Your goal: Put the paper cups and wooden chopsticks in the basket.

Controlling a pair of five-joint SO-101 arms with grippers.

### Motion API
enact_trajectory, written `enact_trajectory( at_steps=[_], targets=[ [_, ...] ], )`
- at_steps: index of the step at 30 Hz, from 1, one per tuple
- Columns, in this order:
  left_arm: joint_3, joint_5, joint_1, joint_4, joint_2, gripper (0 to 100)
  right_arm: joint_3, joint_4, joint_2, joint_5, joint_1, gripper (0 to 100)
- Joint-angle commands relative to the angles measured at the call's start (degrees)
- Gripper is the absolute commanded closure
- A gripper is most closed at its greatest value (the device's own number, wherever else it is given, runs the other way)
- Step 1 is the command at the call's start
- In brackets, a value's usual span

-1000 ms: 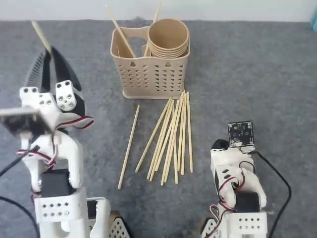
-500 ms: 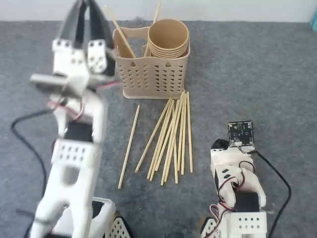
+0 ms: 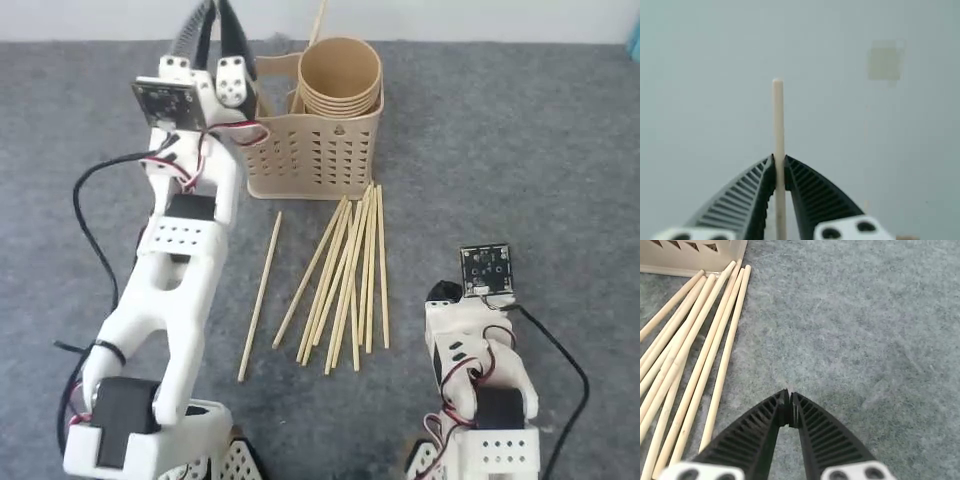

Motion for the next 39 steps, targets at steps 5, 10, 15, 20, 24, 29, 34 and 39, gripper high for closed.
enact_trajectory(
  at_steps=[5, 10, 15, 20, 24, 29, 34, 39],
  targets=[
    [3.74, -3.34, -3.34, 10.99, -0.62, 78, 0.97, -0.57, -1.01, 0.70, 0.75, 97.9],
    [3.91, -3.25, -6.51, 21.01, -5.80, 75, 0.97, -0.57, -1.01, 0.70, 0.75, 97.9],
    [3.74, -3.69, -7.30, 44.84, -21.45, 77, 0.97, -0.57, -1.01, 0.70, 0.75, 97.9],
    [4.44, -3.52, -5.45, 68.31, -36.40, 77, 0.97, -0.04, -1.01, 0.70, 0.75, 98.0],
    [8.48, -3.34, -5.27, 79.91, -42.29, 77, 0.97, -0.04, -1.01, 0.53, 0.75, 98.1],
    [19.47, -3.69, -5.19, 82.99, -42.73, 77, 0.97, -0.04, -1.01, 0.35, 0.75, 98.1],
    [28.79, -3.69, -3.08, 80.53, -42.55, 77, 0.97, -0.04, -1.01, 0.35, 0.75, 98.1],
    [31.16, -3.69, 0.88, 80.26, -34.73, 77, 0.97, -0.04, -1.01, 0.35, 0.75, 98.2]
  ],
)
